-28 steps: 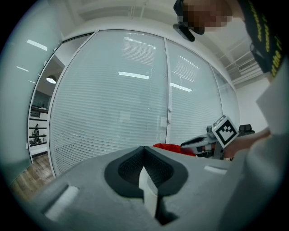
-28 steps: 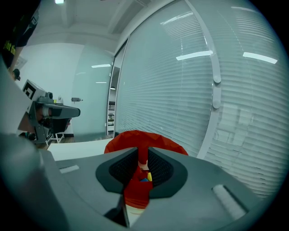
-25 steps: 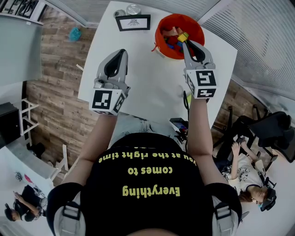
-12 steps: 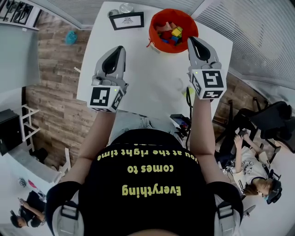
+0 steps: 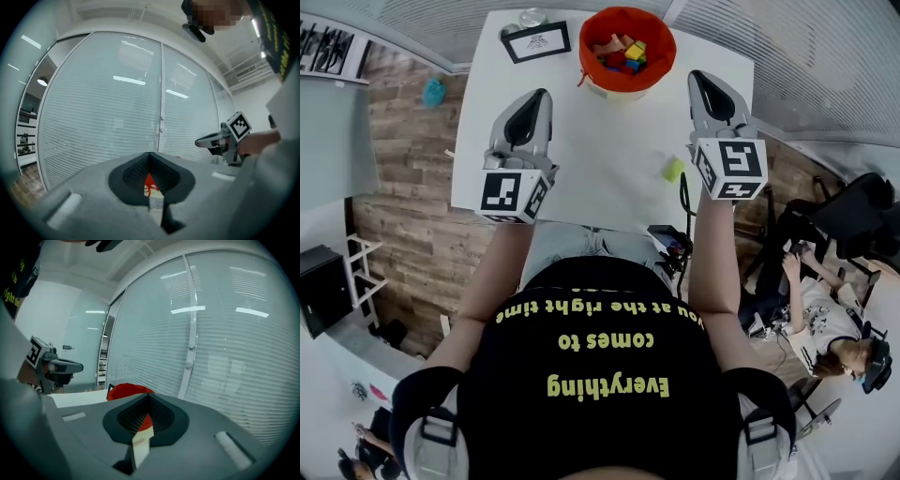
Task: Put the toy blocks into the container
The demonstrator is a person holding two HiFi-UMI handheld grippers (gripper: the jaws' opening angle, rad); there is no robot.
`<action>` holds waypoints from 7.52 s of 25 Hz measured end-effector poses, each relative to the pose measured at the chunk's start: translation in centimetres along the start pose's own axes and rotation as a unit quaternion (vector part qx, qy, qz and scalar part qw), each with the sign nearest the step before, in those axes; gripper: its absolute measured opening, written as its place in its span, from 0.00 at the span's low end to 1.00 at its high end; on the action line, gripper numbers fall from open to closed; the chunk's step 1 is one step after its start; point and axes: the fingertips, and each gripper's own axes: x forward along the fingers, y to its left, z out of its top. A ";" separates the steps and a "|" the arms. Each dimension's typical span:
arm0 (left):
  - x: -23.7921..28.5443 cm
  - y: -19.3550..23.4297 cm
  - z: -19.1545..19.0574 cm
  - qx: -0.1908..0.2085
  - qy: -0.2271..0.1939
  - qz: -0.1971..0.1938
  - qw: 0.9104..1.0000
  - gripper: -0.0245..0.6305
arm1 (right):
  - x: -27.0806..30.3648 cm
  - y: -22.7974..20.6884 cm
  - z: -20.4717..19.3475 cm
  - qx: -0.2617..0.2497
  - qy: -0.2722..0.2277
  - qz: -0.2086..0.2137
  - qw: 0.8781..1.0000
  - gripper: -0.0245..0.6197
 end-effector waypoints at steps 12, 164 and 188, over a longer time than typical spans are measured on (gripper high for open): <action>0.4 -4.2 -0.4 0.008 0.008 -0.051 0.999 0.04 | -6.9 -2.8 -3.9 0.027 0.026 -0.065 0.997 0.05; -2.4 2.5 -1.8 -0.004 0.017 0.038 0.999 0.04 | 2.4 4.4 -2.8 0.003 0.062 0.184 0.981 0.50; -5.1 6.1 -2.1 -0.007 0.027 0.084 0.996 0.04 | 8.5 5.4 -3.4 0.044 0.067 0.183 0.980 0.50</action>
